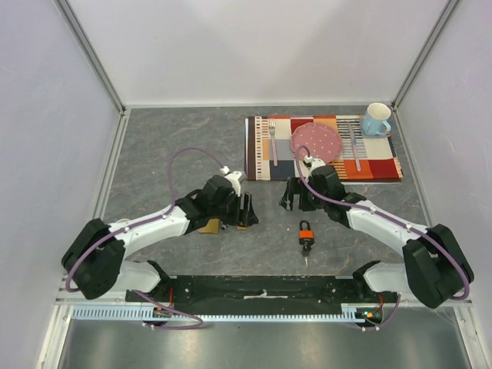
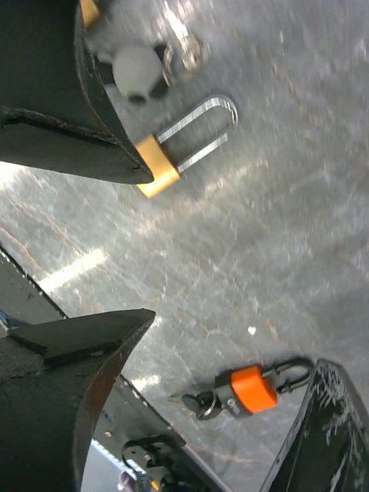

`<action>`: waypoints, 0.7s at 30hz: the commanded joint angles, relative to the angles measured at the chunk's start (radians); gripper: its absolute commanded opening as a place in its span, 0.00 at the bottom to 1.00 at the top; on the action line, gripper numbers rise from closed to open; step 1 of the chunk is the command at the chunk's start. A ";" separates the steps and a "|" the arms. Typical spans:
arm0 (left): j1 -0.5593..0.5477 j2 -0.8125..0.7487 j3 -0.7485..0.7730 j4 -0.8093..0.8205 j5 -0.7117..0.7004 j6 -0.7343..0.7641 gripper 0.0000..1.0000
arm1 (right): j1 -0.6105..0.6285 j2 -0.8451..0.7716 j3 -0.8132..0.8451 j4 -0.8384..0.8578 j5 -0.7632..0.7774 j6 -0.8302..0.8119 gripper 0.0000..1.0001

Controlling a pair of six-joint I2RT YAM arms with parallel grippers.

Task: Lock with the key
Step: Place the key at the center of the board, then pick up the lock from the center of the board.

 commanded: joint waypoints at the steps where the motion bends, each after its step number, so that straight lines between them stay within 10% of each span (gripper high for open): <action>1: -0.080 0.081 0.087 0.059 -0.002 -0.046 0.72 | -0.055 -0.072 -0.050 -0.143 0.022 -0.010 0.98; 9: -0.140 0.203 0.153 0.100 0.045 -0.067 0.70 | -0.081 -0.224 -0.122 -0.304 0.023 0.068 0.97; 21: -0.143 0.279 0.172 0.161 0.099 -0.086 0.67 | -0.080 -0.209 -0.238 -0.283 -0.075 0.166 0.70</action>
